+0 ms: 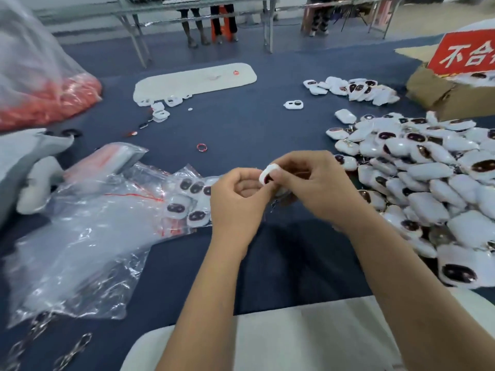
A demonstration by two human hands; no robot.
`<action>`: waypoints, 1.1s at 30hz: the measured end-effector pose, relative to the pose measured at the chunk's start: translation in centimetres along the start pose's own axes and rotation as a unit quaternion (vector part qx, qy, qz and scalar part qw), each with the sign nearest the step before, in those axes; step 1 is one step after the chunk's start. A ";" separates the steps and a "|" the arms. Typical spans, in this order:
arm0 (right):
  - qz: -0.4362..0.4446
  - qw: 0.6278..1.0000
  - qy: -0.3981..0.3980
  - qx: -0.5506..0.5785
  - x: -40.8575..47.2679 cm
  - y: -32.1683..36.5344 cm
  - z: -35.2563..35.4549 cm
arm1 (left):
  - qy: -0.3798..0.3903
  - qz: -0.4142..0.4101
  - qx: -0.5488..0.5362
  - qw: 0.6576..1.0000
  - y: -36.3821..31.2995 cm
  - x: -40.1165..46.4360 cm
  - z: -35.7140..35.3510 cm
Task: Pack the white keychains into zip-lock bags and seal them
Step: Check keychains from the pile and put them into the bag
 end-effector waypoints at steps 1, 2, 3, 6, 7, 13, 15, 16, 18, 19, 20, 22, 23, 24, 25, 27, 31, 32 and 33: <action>-0.032 0.998 -0.018 0.049 -0.5 -0.7 -0.7 | 0.003 -0.001 -0.012 1.000 0.3 -0.2 0.6; -0.070 0.992 -0.034 0.103 -1.0 -1.5 -1.3 | 0.010 -0.010 -0.009 1.000 0.4 -0.2 1.0; -0.103 0.982 -0.043 0.155 -1.5 -2.3 -2.0 | 0.016 -0.025 0.009 1.000 0.5 -0.1 1.3; -0.127 0.965 -0.065 0.222 -1.9 -3.7 -2.8 | 0.024 -0.056 0.076 0.995 0.4 0.7 1.2; -0.121 0.965 -0.068 0.222 -1.8 -3.6 -2.8 | 0.021 -0.060 0.077 0.995 0.1 1.0 1.1; -0.105 0.966 -0.048 0.233 -1.3 -4.0 -3.1 | 0.035 -0.015 0.066 0.997 0.3 1.5 1.1; -0.099 0.964 -0.049 0.242 -1.3 -4.1 -3.1 | 0.034 -0.001 0.072 0.997 0.6 1.6 1.1; -0.099 0.963 -0.049 0.245 -1.2 -4.1 -3.2 | 0.033 0.005 0.069 0.997 0.6 1.7 1.1; -0.097 0.962 -0.048 0.251 -1.0 -4.2 -3.2 | 0.039 0.016 0.045 0.998 0.7 1.8 1.1; -0.095 0.962 -0.047 0.253 -1.0 -4.2 -3.2 | 0.040 0.017 0.036 0.998 0.6 1.8 1.1; -0.092 0.962 -0.047 0.252 -0.9 -4.2 -3.2 | 0.040 0.015 0.036 0.998 0.5 1.8 1.1; -0.085 0.964 -0.046 0.248 -0.9 -4.2 -3.3 | 0.035 0.002 0.048 0.998 0.5 2.0 1.1; -0.083 0.965 -0.047 0.245 -0.9 -4.1 -3.3 | 0.031 -0.010 0.057 0.998 0.5 2.0 1.1; -0.081 0.966 -0.047 0.242 -0.9 -4.1 -3.4 | 0.027 -0.022 0.068 0.997 0.4 2.0 1.1; -0.079 0.967 -0.049 0.238 -0.9 -4.2 -3.4 | 0.024 -0.032 0.076 0.996 0.4 2.0 1.1; -0.079 0.967 -0.051 0.235 -0.9 -4.3 -3.3 | 0.024 -0.040 0.078 0.996 0.3 1.9 1.0; -0.078 0.967 -0.050 0.236 -1.0 -4.3 -3.3 | 0.027 -0.052 0.082 0.995 0.4 1.9 1.1; -0.076 0.969 -0.049 0.231 -1.0 -4.3 -3.4 | 0.025 -0.056 0.083 0.995 0.4 2.0 1.1; -0.074 0.970 -0.049 0.228 -0.9 -4.3 -3.4 | 0.024 -0.057 0.081 0.995 0.4 2.0 1.1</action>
Point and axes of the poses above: each hand's wrist, its own x-axis towards the middle knuckle, its own z-axis out of the back of the hand, y = z × x, the point moved 5 cm from there along x, towards the middle knuckle, and after that the axes turned 8 degrees about -y, right-handed, at the moved point
